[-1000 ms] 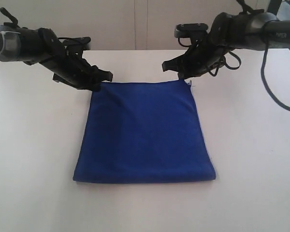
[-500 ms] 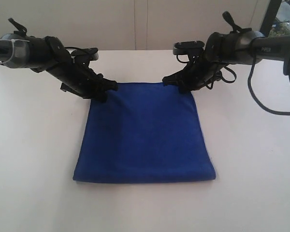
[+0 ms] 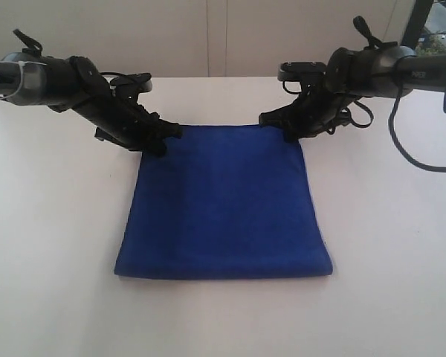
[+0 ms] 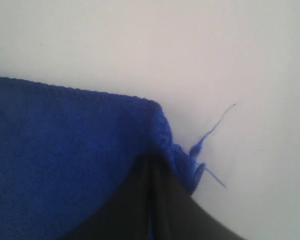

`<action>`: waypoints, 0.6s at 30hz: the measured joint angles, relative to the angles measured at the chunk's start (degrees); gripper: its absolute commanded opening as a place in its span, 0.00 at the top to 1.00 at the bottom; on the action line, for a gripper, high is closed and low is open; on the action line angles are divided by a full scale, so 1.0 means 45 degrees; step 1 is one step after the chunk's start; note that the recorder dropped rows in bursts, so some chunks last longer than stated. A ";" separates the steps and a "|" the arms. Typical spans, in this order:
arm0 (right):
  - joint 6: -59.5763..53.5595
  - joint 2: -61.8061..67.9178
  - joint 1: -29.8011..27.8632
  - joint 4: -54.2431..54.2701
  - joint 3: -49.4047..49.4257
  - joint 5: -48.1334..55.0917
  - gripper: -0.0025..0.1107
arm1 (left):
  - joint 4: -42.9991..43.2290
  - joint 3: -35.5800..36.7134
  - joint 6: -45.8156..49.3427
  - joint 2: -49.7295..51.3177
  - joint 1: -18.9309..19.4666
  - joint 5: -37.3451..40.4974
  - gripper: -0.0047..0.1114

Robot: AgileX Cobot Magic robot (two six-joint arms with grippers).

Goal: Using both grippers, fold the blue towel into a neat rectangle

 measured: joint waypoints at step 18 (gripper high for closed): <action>0.0000 -0.1415 -0.0032 0.0259 0.0000 0.0203 0.98 | 0.0153 -0.0788 0.0031 0.0103 0.0000 0.0535 0.96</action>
